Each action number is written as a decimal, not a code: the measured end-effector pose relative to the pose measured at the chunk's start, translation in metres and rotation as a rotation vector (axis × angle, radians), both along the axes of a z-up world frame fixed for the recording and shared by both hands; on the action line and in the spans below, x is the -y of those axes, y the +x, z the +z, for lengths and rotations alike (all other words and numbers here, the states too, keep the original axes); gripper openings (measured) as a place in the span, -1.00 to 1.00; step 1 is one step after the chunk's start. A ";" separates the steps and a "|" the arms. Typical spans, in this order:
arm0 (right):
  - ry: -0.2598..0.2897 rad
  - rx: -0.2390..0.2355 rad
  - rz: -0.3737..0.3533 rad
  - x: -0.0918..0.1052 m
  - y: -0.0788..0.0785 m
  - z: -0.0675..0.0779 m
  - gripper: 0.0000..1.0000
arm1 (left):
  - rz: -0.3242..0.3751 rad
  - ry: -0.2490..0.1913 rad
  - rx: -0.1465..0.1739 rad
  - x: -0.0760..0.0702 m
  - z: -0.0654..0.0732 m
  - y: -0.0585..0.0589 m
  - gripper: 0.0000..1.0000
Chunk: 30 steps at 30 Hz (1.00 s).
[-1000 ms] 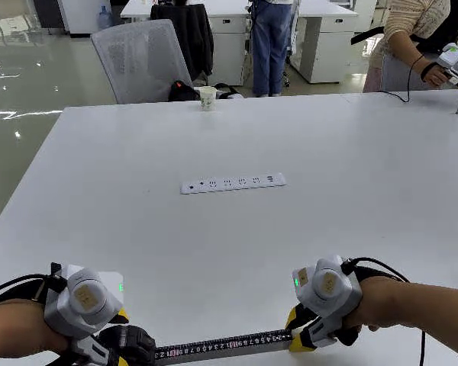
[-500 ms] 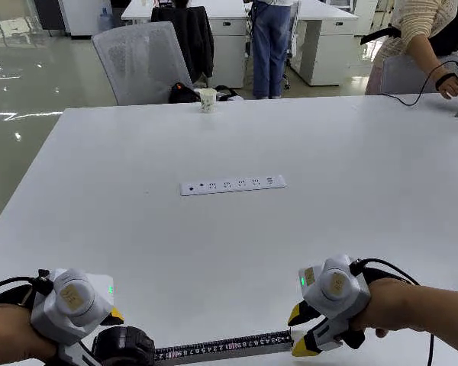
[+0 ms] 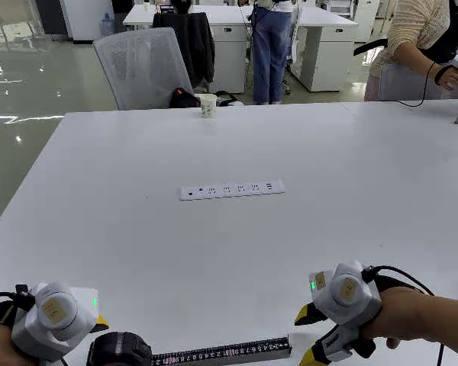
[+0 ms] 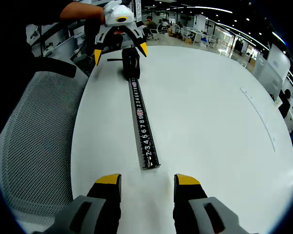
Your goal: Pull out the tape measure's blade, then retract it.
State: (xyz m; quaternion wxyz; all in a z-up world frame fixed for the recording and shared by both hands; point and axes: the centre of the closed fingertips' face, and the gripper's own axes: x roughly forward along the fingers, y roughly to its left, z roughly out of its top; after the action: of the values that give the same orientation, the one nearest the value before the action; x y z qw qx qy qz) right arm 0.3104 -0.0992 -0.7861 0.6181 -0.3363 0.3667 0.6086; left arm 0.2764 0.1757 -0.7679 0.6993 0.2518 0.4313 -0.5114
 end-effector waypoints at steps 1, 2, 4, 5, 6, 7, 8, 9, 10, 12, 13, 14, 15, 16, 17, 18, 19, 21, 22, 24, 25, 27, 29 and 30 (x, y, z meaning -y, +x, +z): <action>0.002 -0.002 0.002 0.000 -0.001 0.000 -0.15 | 0.004 -0.005 0.006 0.000 0.001 0.001 0.85; 0.002 -0.002 0.004 0.001 -0.002 0.000 -0.12 | 0.010 -0.012 0.012 0.001 0.003 0.002 0.87; 0.002 0.001 0.005 0.002 -0.003 0.001 -0.08 | 0.036 -0.031 0.015 0.001 0.006 0.003 0.90; 0.003 0.000 0.003 0.002 -0.003 0.001 -0.05 | 0.053 -0.042 0.021 0.002 0.007 0.004 0.93; 0.005 -0.002 -0.006 0.002 -0.003 -0.001 -0.01 | 0.075 -0.055 0.022 0.002 0.009 0.005 0.96; 0.007 -0.002 -0.010 0.002 -0.003 -0.001 0.01 | 0.078 -0.060 0.017 0.001 0.009 0.004 0.97; 0.015 -0.001 -0.015 0.001 -0.003 0.000 0.04 | 0.100 -0.068 0.028 0.000 0.010 0.005 0.98; 0.022 0.000 -0.020 0.000 -0.003 0.001 0.06 | 0.113 -0.070 0.034 -0.001 0.010 0.006 0.98; 0.031 -0.003 -0.036 -0.001 -0.003 0.003 0.09 | 0.131 -0.076 0.038 -0.002 0.010 0.006 0.98; 0.035 -0.009 -0.060 -0.002 -0.003 0.003 0.25 | 0.154 -0.087 0.057 -0.003 0.011 0.009 0.98; 0.041 -0.012 -0.075 -0.003 -0.003 0.003 0.30 | 0.175 -0.091 0.088 -0.004 0.013 0.012 0.98; 0.045 -0.019 -0.090 -0.003 -0.004 0.004 0.32 | 0.185 -0.103 0.109 -0.004 0.015 0.015 0.98; 0.058 -0.031 -0.106 -0.004 -0.005 0.005 0.31 | 0.219 -0.123 0.130 -0.005 0.017 0.019 0.98; 0.067 -0.030 -0.113 -0.005 -0.006 0.006 0.31 | 0.242 -0.137 0.141 -0.005 0.019 0.022 0.98; 0.075 -0.028 -0.121 -0.005 -0.006 0.006 0.33 | 0.268 -0.153 0.153 -0.005 0.022 0.024 0.98; 0.084 -0.031 -0.145 -0.005 -0.005 0.006 0.36 | 0.299 -0.177 0.159 -0.005 0.024 0.026 0.98; 0.092 -0.037 -0.163 -0.005 -0.006 0.006 0.37 | 0.321 -0.191 0.160 -0.005 0.025 0.027 0.98; 0.105 -0.040 -0.188 -0.002 -0.006 0.006 0.39 | 0.358 -0.204 0.159 -0.008 0.024 0.026 0.98; 0.108 -0.040 -0.201 -0.001 -0.006 0.006 0.39 | 0.371 -0.210 0.166 -0.009 0.024 0.026 0.98; 0.128 -0.039 -0.243 0.002 -0.004 0.007 0.41 | 0.409 -0.229 0.174 -0.010 0.027 0.025 0.98; 0.137 -0.037 -0.263 0.004 -0.003 0.008 0.42 | 0.437 -0.232 0.183 -0.013 0.027 0.027 0.98; 0.164 -0.033 -0.310 0.007 -0.001 0.011 0.47 | 0.475 -0.245 0.179 -0.016 0.027 0.026 0.98; 0.176 -0.029 -0.349 0.012 0.000 0.013 0.55 | 0.501 -0.267 0.178 -0.017 0.028 0.024 0.98; 0.184 -0.025 -0.387 0.016 0.003 0.013 0.60 | 0.514 -0.275 0.174 -0.018 0.028 0.022 0.98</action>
State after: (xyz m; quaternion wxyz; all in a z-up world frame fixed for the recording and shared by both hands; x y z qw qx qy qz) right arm 0.3130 -0.1155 -0.7733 0.7471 -0.1944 0.3749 0.5133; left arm 0.2986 0.1935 -0.7402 0.8677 0.0804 0.3460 -0.3479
